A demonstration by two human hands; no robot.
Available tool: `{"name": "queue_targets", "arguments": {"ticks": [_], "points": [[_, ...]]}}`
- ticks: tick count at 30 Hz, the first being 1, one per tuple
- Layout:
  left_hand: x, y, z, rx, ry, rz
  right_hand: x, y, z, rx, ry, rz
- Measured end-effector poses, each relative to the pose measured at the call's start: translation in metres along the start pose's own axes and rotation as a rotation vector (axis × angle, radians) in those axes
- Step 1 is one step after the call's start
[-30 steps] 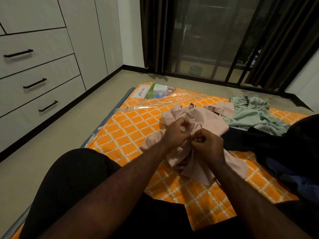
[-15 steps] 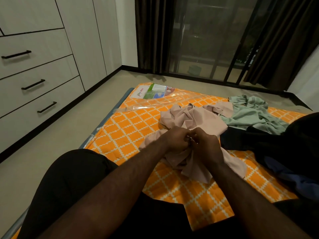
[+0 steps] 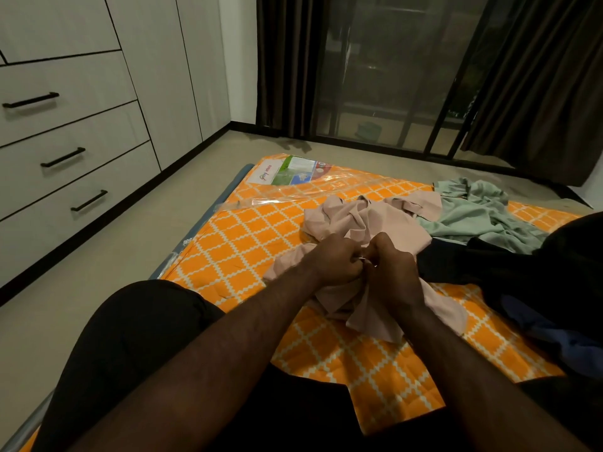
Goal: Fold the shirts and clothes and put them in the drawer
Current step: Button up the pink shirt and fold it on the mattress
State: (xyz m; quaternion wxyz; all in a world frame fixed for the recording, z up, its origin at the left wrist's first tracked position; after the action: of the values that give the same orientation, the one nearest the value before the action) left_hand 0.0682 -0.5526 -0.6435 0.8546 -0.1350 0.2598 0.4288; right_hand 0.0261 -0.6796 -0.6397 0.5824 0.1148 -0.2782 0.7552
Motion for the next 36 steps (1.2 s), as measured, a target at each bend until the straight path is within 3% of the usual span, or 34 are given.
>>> {"name": "queue_targets", "arguments": {"ticks": [5, 23, 29, 36], "points": [[-0.006, 0.002, 0.003, -0.020, 0.037, -0.059, -0.001, 0.001, 0.002, -0.005, -0.014, -0.008], [0.010, -0.004, -0.012, 0.055, 0.041, 0.049, 0.003, 0.003, 0.000, 0.047, 0.036, 0.020], [0.004, -0.002, -0.007, -0.144, 0.173, -0.066, -0.006, -0.003, 0.008, 0.120, -0.037, 0.011], [0.023, 0.000, 0.012, -0.456, 0.308, 0.188, -0.015, -0.008, 0.007, 0.029, -0.085, -0.172]]}}
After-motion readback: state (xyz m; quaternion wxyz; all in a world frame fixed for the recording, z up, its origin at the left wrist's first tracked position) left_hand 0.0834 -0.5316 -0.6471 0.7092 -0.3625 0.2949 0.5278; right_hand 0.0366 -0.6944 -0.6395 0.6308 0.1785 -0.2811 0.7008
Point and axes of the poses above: each hand's wrist, its own y-axis away from the middle knuckle, its own z-axis out of the back of the hand, x = y × z, the point moved 5 cm from there along -y, towards the middle knuckle, and after that the axes turned 14 degrees about x, right-handed, at the moved point
